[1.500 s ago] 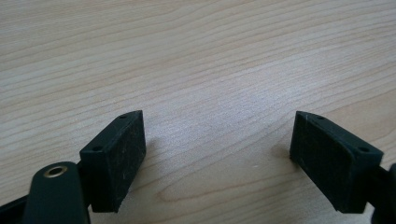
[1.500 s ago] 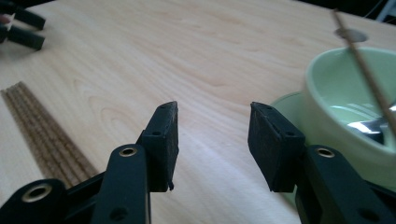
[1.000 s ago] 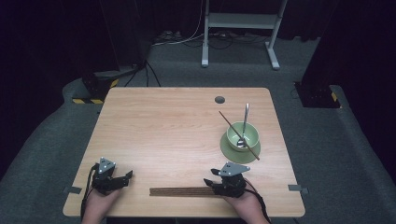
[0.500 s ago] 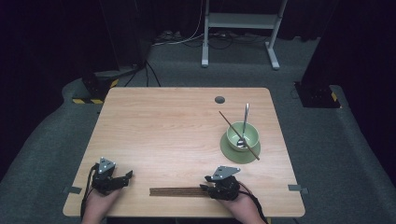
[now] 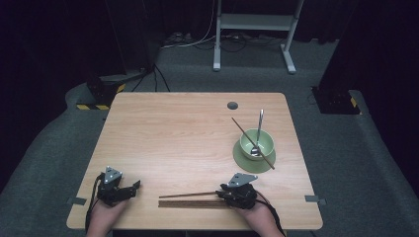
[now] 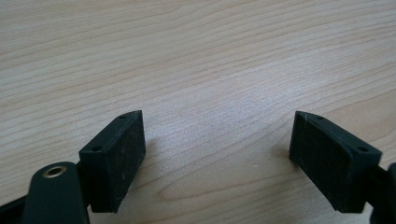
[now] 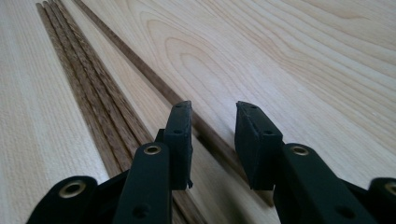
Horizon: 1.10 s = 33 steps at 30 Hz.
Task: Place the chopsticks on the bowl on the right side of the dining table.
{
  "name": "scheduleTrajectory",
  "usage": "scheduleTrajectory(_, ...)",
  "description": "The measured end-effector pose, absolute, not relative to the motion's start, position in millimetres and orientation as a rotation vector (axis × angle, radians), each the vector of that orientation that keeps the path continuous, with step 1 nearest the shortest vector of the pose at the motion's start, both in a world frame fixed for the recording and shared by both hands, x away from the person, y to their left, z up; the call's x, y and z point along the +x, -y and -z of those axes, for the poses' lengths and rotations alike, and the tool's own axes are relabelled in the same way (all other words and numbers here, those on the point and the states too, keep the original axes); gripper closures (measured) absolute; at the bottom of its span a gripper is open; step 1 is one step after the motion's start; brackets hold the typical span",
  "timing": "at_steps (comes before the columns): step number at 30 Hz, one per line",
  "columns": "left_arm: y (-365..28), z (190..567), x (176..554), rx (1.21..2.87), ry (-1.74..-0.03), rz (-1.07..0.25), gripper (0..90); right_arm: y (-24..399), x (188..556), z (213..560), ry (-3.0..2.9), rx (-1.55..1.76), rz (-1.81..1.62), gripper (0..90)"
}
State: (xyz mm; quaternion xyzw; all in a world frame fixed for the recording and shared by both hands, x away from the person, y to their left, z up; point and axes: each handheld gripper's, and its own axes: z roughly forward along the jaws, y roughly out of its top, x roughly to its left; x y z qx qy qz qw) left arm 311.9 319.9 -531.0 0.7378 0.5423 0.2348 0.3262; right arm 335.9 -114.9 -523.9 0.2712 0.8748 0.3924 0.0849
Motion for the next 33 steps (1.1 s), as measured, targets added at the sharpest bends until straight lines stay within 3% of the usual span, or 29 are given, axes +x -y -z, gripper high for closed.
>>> scheduleTrajectory(19, -319.8, 531.0, 311.8, 1.933, -1.422, -0.615, 18.5, 123.4, 338.7, 522.0, -2.58, 0.812, -1.15, 82.0)
scheduleTrajectory(33, -319.8, 531.0, 311.8, 1.933, -1.421, -0.615, 18.5, 128.8, 341.2, 520.9, -2.549, 0.853, -1.137, 83.8)
